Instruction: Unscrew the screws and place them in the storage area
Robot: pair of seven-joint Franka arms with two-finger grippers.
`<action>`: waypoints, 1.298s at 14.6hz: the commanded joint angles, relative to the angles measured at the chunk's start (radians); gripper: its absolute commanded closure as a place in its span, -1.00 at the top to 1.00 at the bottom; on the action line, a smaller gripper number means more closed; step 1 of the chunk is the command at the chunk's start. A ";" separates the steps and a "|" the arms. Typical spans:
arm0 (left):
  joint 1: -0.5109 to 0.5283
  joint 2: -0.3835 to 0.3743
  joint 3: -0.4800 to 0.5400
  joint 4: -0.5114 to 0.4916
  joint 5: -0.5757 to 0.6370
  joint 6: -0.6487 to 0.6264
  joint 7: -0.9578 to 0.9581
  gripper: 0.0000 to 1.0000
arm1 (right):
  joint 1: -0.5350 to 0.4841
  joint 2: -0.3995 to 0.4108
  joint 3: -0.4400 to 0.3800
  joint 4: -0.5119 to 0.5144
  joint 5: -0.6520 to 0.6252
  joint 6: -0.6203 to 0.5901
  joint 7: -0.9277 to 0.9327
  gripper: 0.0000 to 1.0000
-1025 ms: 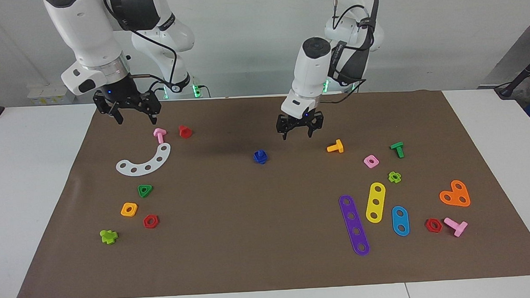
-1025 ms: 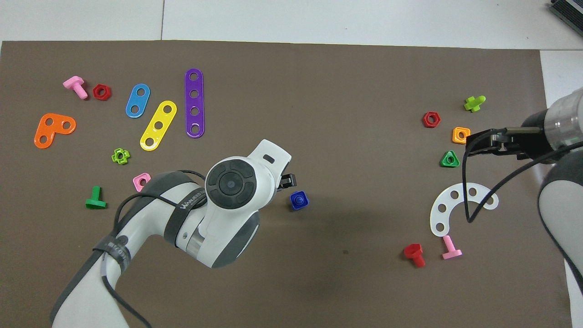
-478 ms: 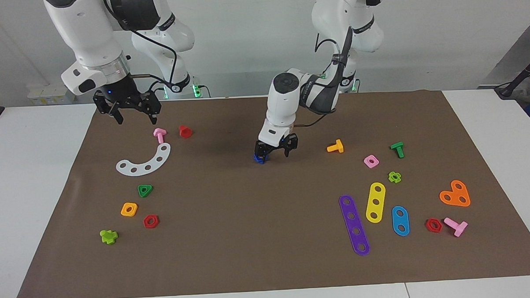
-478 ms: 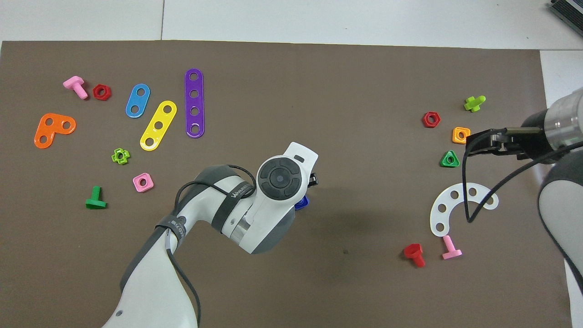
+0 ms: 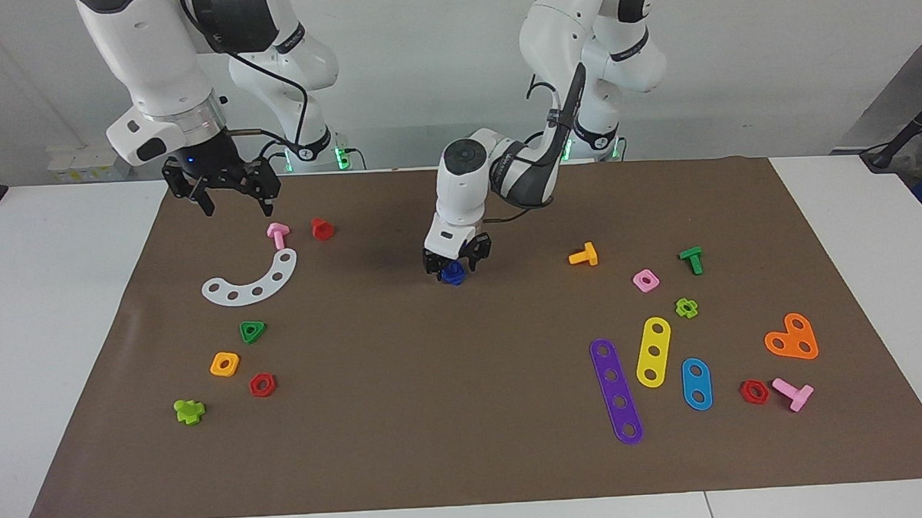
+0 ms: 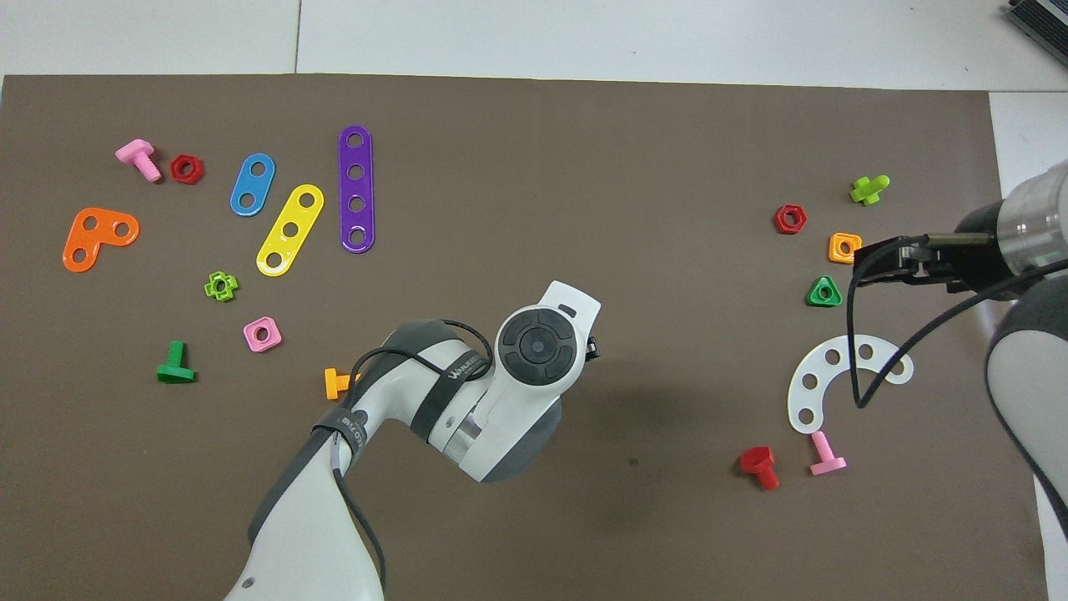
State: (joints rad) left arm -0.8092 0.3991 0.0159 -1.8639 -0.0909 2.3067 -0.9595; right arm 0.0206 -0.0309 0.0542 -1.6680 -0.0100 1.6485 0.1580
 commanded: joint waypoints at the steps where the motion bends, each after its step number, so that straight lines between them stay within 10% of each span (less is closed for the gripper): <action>1: -0.019 -0.005 0.018 -0.006 -0.018 -0.012 -0.005 0.28 | -0.014 -0.014 0.004 -0.004 0.028 -0.015 -0.037 1.00; 9: -0.001 -0.006 0.018 0.024 -0.024 -0.082 -0.002 -1.00 | -0.014 -0.014 0.006 -0.004 0.028 -0.015 -0.037 1.00; 14: 0.094 0.033 0.024 0.262 -0.096 -0.309 -0.005 -1.00 | -0.013 -0.014 0.006 -0.004 0.028 -0.015 -0.037 1.00; 19: 0.251 -0.002 0.018 0.281 -0.115 -0.365 0.074 -1.00 | -0.014 -0.014 0.004 -0.006 0.028 -0.013 -0.035 1.00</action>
State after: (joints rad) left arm -0.6097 0.3995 0.0427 -1.5990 -0.1799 1.9834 -0.9408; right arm 0.0206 -0.0309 0.0542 -1.6680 -0.0100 1.6485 0.1580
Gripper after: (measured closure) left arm 0.533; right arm 0.000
